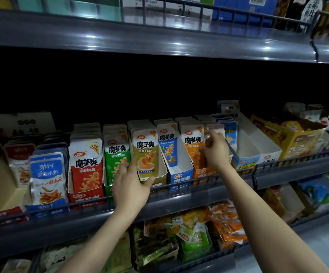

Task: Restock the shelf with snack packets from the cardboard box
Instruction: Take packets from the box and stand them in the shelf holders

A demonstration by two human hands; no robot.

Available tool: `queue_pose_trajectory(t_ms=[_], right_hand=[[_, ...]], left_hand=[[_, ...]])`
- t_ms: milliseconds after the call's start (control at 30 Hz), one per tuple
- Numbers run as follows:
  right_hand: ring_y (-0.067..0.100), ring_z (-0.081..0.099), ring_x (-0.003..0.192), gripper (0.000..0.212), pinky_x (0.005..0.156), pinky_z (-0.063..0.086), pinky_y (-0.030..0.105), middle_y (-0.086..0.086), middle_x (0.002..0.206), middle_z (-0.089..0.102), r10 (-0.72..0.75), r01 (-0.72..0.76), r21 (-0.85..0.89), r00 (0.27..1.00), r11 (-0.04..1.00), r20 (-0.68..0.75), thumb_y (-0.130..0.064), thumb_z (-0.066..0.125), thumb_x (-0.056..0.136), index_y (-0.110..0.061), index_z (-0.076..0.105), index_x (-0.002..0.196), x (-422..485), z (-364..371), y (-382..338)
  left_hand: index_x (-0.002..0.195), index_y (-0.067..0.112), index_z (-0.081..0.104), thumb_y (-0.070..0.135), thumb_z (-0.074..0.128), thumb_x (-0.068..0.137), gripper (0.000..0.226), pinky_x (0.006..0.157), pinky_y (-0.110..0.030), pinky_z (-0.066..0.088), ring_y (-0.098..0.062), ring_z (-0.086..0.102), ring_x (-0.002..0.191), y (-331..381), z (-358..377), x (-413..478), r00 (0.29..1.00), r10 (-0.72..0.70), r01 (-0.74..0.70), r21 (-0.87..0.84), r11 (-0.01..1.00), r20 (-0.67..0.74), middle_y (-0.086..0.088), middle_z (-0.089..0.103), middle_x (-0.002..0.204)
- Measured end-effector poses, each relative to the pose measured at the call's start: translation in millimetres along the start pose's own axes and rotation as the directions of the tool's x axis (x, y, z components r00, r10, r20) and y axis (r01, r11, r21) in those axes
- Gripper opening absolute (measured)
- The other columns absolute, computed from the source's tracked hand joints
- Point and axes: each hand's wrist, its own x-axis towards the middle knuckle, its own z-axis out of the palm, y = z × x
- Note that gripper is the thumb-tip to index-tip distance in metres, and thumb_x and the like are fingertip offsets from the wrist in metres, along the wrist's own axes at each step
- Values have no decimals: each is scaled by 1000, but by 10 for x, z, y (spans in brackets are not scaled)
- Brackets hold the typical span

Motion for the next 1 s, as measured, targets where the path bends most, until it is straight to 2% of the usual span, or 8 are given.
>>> queue_pose_trajectory(t_ms=[100,233,433,533,667,800,1000], right_hand=[[29,55,91,39,67,36,30,12,102,60,-46,33,-141,995,989,-94,-11,70,82,-15,61,120,-26,38,16],[30,54,95,27,64,33,29,11,103,64,1,-28,-179,989,984,-147,-22,70,84,-17,67,110,-63,72,70],[25,55,101,25,72,37,29,7,106,64,116,-125,-114,990,986,-84,-31,68,86,-19,67,109,-80,39,118],[26,54,103,30,76,45,34,7,109,63,117,-126,-112,990,986,-82,-31,70,85,-17,66,111,-94,-39,108],[26,53,106,33,79,44,35,8,112,63,115,-122,-117,991,986,-65,-27,68,85,-15,65,116,-142,-156,90],[28,54,109,32,83,45,37,9,119,63,74,-79,-155,996,985,-39,-23,64,88,-16,64,120,-253,-323,68],[22,60,96,23,74,48,33,4,108,67,90,-90,-83,996,992,-2,-24,67,86,-16,67,107,-652,-625,-85]], left_hand=[[149,16,26,49,62,85,80,105,-38,36,-28,38,133,-7,5,6,1000,2,-2,6,1000,-5,-10,34,149],[149,16,27,49,62,85,80,105,-36,36,-27,38,133,-13,11,4,1000,9,-8,9,1000,-10,-10,35,148],[149,17,25,49,61,85,80,107,-38,34,-27,34,136,-9,6,5,1000,9,-9,1,1000,3,-10,31,151],[149,16,25,49,62,85,81,108,-39,33,-28,33,137,0,-6,1,1000,1,-1,-1,1000,14,-11,29,152],[149,15,27,46,63,85,80,111,-40,31,-28,32,137,13,-41,-21,1000,-8,9,-14,1000,22,-12,31,151],[146,11,34,39,67,84,75,107,-37,32,-28,38,132,39,-156,-165,998,22,-24,-30,999,-58,-13,41,144],[142,15,42,33,69,84,67,108,-40,35,-27,41,129,-68,-427,-523,995,41,-47,-71,996,-90,-9,47,139]])
